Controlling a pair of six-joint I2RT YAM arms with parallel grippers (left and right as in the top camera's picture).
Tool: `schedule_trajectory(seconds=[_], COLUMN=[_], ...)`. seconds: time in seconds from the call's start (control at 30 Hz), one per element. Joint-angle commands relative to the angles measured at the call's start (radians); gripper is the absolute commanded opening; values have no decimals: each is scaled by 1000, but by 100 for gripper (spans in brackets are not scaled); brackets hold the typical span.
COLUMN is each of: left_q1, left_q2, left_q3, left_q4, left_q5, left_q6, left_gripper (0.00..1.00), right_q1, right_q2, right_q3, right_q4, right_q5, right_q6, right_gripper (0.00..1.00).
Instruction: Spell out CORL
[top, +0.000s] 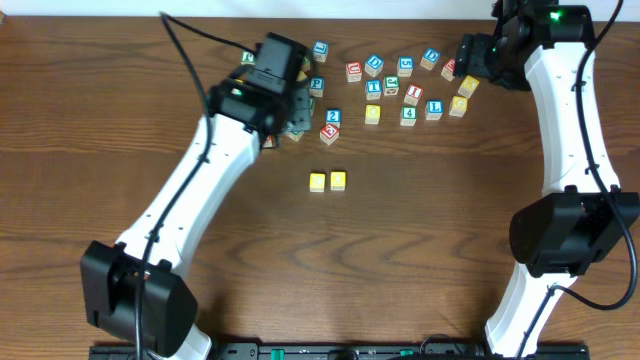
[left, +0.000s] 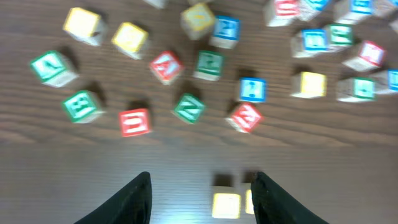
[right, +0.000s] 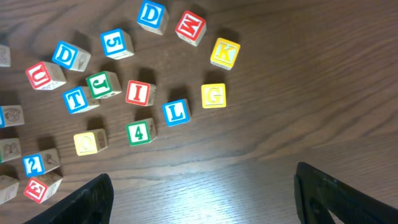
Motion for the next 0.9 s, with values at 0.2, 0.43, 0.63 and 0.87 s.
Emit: schedule_trajectory(seconds=[0.2,0.43,0.63,0.87], left_q1=[138,148,148,148], left_q2=[-9,-7,-5,-5], left_q3=[27,25,18,2], left_q4=[-27,-27,-26,-26], left_q5=[-11,-11,-11,-11], left_q6=[106,121,121,120], left_gripper=[51,51,51,51], right_q1=[62,106,140,169], right_q2=[-22,-11,-11,-11], right_q3=[-10,-14,-14,-14], right_q4=[25,42,53,53], right_q5=[-10,-10,-10,-10], right_q6=[-11,-11,-11,0], right_gripper=[88,88,88,88])
